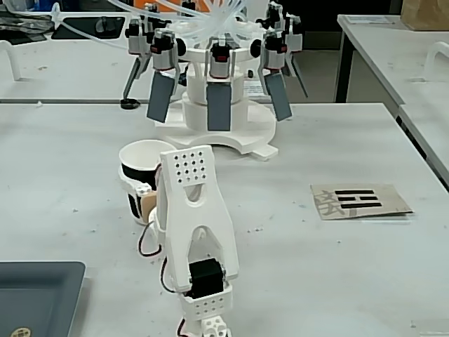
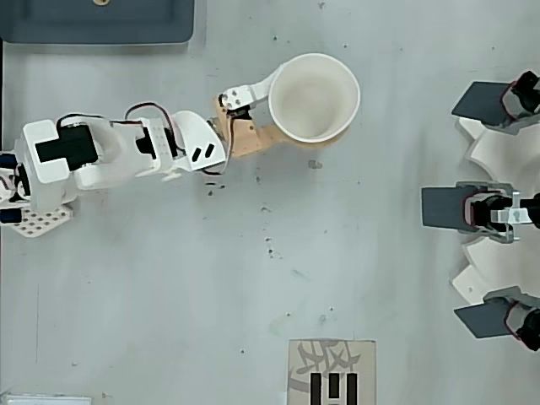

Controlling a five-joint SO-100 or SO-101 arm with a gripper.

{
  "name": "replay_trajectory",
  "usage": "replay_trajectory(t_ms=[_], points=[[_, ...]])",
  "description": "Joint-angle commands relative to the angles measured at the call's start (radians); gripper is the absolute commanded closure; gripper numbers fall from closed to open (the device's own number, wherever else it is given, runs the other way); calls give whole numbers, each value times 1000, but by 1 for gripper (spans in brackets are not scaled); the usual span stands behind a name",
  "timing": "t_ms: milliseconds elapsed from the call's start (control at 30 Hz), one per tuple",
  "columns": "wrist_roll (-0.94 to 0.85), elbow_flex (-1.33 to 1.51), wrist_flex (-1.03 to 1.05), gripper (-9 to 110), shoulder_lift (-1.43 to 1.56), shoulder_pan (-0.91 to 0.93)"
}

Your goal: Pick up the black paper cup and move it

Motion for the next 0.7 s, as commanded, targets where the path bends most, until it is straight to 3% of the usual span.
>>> replay_trajectory(t_ms=[0, 333, 667], points=[[-25, -40, -6, 94, 26, -12], [-78, -3, -133, 98, 43, -11], [-71, 179, -161, 94, 195, -9]])
